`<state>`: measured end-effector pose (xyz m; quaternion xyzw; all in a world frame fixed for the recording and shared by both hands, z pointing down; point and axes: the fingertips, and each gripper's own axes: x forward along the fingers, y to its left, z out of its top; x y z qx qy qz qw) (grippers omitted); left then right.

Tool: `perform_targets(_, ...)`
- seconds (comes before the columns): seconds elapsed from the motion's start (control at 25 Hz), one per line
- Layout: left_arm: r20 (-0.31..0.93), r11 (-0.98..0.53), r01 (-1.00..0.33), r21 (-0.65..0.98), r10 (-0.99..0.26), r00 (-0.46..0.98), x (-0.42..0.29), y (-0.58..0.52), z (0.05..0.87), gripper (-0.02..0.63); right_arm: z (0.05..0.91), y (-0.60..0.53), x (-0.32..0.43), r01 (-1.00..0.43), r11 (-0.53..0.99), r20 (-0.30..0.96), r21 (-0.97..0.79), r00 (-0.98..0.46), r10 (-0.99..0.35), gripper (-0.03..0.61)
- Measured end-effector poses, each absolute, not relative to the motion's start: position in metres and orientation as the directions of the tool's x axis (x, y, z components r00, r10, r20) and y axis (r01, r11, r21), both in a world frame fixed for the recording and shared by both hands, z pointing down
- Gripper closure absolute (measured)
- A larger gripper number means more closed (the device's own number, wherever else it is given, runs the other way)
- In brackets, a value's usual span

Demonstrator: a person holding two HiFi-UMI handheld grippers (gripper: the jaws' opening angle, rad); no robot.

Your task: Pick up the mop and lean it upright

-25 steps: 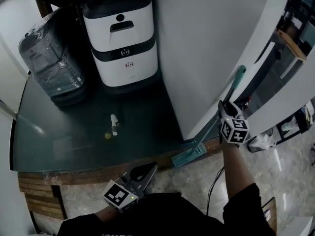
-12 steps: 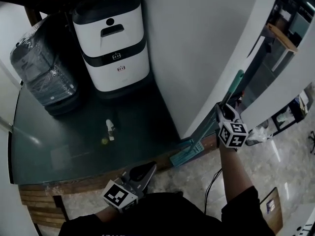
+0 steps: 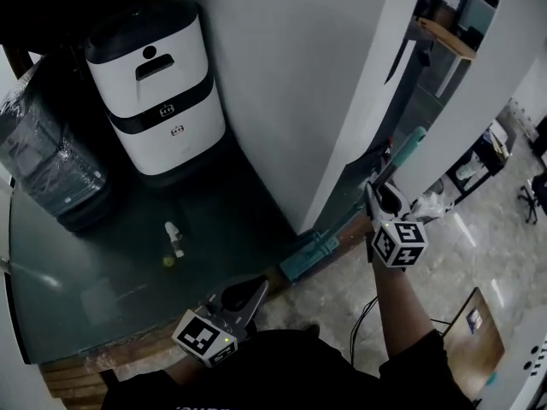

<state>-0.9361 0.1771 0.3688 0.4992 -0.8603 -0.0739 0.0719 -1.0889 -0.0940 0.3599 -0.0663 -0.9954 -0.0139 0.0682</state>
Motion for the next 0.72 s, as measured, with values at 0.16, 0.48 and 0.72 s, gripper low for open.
perform_targets(0.16, 0.034, 0.437, -0.878, 0.198, -0.898, -0.439, -0.932, 0.174, 0.363, 0.594, 0.348, -0.091, -1.064, 0.097, 0.995, 0.119, 0.017, -0.988, 0.095, 0.476)
perform_targets(0.48, -0.002, 0.312, -0.933, 0.181, -0.948, -0.317, -0.921, 0.158, 0.353, 0.594, 0.332, -0.079, -1.013, 0.044, 0.999, 0.097, 0.029, -0.994, 0.041, 0.476)
perform_targets(0.72, -0.020, 0.227, -0.957, 0.180, -0.972, -0.235, -0.911, 0.146, 0.353, 0.594, 0.333, -0.071, -0.970, 0.004, 1.000, 0.092, 0.030, -0.996, 0.002, 0.476)
